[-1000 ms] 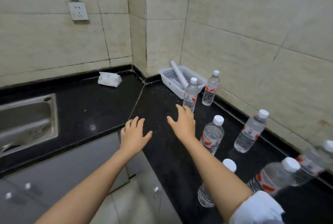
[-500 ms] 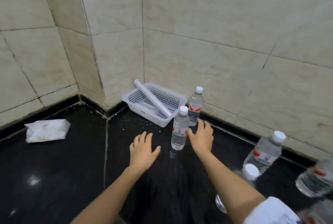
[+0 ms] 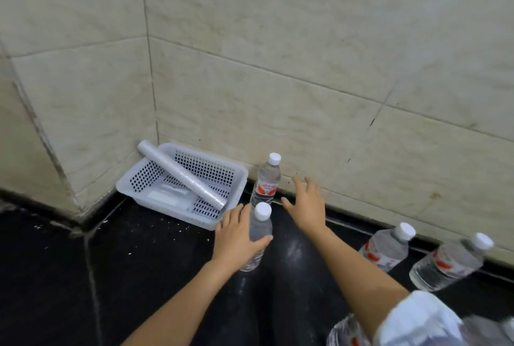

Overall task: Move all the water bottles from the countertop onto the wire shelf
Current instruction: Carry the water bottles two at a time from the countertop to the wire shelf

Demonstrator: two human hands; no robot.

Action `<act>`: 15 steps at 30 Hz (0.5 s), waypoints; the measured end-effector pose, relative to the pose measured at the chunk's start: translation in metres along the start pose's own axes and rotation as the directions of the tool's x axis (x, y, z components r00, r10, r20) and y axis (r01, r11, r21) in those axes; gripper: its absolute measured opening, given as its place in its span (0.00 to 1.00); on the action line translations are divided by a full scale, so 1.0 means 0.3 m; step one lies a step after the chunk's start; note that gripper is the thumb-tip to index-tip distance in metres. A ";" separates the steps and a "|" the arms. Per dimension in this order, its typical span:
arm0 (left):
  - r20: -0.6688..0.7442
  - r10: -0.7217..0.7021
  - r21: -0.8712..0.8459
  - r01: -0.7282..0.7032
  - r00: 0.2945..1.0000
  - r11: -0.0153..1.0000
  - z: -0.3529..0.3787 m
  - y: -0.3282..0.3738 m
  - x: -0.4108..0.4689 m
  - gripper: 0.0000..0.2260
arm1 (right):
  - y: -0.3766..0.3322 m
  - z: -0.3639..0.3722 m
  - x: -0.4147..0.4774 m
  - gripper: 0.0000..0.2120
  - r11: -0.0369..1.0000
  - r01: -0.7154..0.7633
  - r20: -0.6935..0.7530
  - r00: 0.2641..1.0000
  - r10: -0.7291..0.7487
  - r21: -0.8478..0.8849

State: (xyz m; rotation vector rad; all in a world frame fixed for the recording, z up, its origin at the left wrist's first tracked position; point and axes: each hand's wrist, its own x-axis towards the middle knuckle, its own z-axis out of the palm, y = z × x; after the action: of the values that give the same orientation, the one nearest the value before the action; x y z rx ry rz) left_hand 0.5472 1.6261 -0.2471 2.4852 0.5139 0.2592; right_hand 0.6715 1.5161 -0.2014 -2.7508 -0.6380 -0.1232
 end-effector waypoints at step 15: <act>0.324 0.106 -0.335 0.009 0.940 0.942 -0.017 -0.050 0.141 0.20 | -0.084 0.138 0.311 0.39 0.878 -0.086 0.145 0.989 0.019 0.471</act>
State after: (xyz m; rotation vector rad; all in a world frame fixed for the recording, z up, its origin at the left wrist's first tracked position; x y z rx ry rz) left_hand 0.5795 1.6576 -0.2488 2.1499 0.2394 -0.0626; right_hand 0.7445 1.5896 -0.2193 -2.3043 -0.5394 0.2126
